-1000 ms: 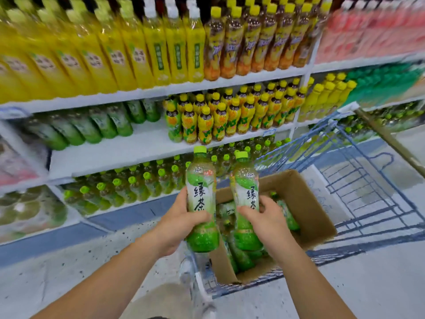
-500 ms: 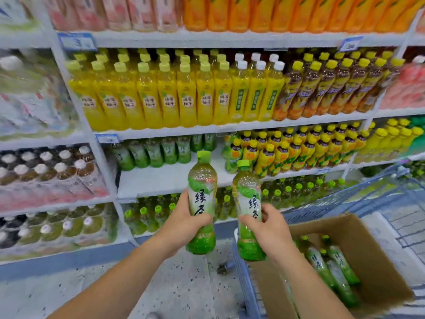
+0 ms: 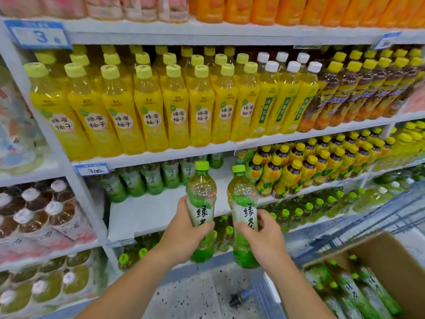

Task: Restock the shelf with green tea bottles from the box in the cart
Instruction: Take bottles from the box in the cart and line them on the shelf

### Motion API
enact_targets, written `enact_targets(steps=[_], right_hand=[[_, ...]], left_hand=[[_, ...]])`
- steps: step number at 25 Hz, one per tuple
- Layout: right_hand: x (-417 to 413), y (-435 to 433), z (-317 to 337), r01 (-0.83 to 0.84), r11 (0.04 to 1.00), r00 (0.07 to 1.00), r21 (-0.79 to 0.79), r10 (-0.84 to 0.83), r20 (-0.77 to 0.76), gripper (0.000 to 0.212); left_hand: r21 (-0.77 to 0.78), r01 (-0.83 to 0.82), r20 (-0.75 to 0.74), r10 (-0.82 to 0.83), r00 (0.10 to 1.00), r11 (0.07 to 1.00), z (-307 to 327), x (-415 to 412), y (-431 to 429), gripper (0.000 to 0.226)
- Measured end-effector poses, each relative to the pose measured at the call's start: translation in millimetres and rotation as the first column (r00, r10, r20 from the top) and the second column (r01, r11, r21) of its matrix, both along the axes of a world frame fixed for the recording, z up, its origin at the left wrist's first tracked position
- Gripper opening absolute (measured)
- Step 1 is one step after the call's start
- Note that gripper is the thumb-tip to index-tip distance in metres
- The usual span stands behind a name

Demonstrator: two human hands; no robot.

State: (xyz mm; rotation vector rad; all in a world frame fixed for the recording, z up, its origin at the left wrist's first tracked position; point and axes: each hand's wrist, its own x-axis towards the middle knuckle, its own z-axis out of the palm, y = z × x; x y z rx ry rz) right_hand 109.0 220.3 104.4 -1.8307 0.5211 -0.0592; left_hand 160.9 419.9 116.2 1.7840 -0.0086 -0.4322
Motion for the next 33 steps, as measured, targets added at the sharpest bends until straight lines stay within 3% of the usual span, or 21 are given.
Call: enact_targets(steps=[8, 15, 20, 25, 27, 30, 33], right_hand=[[105, -5, -106, -0.049, 0.999, 0.965, -0.018, 0.052, 0.257, 0.025], [171, -15, -180, 0.015, 0.999, 0.883, -0.036, 0.004, 0.469, 0.022], [190, -17, -221, 0.014, 1.000, 0.805, 0.003, -0.014, 0.592, 0.027], [190, -17, -230, -0.026, 0.995, 0.786, -0.093, 0.078, 0.613, 0.033], [185, -20, -237, -0.022, 0.984, 0.799, -0.176, 0.123, 0.588, 0.038], [182, -26, -248, 0.051, 0.942, 0.833, -0.331, 0.142, 0.534, 0.061], [190, -28, -247, 0.093, 0.942, 0.824, -0.322, 0.109, 0.556, 0.057]], left_hand=[[0.050, -0.033, 0.203, 0.022, 0.979, 0.998, -107, 96, -22, 0.058], [0.054, -0.009, 0.361, -0.012, 0.932, 0.999, -174, 159, -47, 0.090], [-0.002, -0.006, 0.480, 0.006, 0.877, 1.000, -208, 174, -51, 0.074], [0.010, 0.018, 0.547, -0.021, 0.837, 1.000, -216, 170, -55, 0.081], [0.070, -0.019, 0.580, -0.026, 0.814, 0.997, -221, 167, -50, 0.069], [0.206, -0.070, 0.573, -0.063, 0.817, 0.976, -232, 162, -41, 0.050], [0.129, -0.124, 0.610, 0.019, 0.792, 0.984, -239, 164, -42, 0.055]])
